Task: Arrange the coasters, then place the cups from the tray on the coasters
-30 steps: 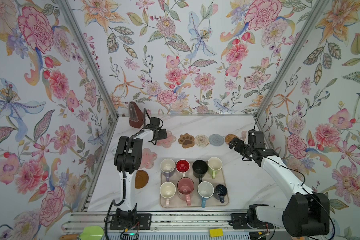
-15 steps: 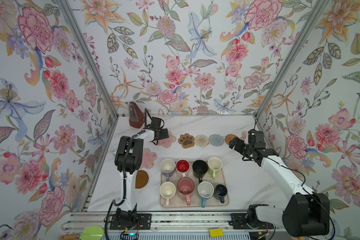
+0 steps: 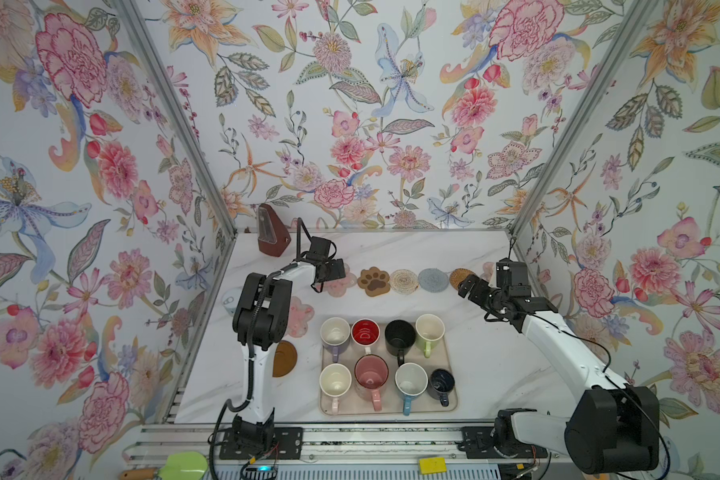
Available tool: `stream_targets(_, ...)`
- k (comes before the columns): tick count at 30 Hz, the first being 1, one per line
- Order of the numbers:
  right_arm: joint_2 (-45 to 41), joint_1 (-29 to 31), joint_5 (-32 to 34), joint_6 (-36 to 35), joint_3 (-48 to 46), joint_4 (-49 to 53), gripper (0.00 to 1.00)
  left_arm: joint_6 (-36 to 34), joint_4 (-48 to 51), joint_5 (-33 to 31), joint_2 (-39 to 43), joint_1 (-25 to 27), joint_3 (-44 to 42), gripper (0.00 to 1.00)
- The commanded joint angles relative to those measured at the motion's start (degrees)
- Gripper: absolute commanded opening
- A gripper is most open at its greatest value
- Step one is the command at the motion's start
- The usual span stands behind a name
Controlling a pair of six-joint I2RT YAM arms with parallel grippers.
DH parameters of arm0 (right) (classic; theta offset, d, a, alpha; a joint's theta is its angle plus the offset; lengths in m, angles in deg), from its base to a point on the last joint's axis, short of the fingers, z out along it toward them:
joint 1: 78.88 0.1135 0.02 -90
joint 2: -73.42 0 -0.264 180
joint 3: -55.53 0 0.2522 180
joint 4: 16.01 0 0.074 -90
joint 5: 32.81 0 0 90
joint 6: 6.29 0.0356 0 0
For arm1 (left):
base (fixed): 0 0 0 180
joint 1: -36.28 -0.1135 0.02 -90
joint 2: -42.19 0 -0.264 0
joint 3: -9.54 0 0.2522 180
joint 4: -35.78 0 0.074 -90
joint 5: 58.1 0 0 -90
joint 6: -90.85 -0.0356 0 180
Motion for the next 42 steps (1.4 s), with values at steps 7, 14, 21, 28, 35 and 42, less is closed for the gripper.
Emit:
stream_targets(7, -0.71, 0.32, 1.59, -0.99, 1.58, 0.32, 0.99, 1.15, 4.43, -3.66, 11.69, 0.56, -2.16, 0.98)
stream_targets(14, 0.76, 0.43, 1.0, -1.62, 2.78, -0.36, 0.99, 3.76, 6.23, -10.78, 28.15, 0.47, -14.62, 0.99)
stream_targets(21, 2.98, 0.93, 0.17, -2.04, 3.94, -1.18, 0.99, 13.74, 9.62, -13.52, 46.8, 0.48, -34.15, 0.99)
stream_targets(28, 4.75, 2.16, -0.07, -2.44, 5.18, -1.37, 0.99, 22.55, 16.07, -16.15, 58.32, 0.47, -44.34, 0.99)
stream_targets(35, 4.56, 3.14, 0.43, -2.33, 5.17, -1.27, 0.99, 26.62, 16.61, -12.7, 56.93, 0.53, -46.74, 0.99)
stream_targets(42, 3.65, 3.43, 0.76, -2.19, 4.28, -1.13, 0.99, 30.25, 11.49, -8.63, 52.26, 0.47, -47.29, 0.99)
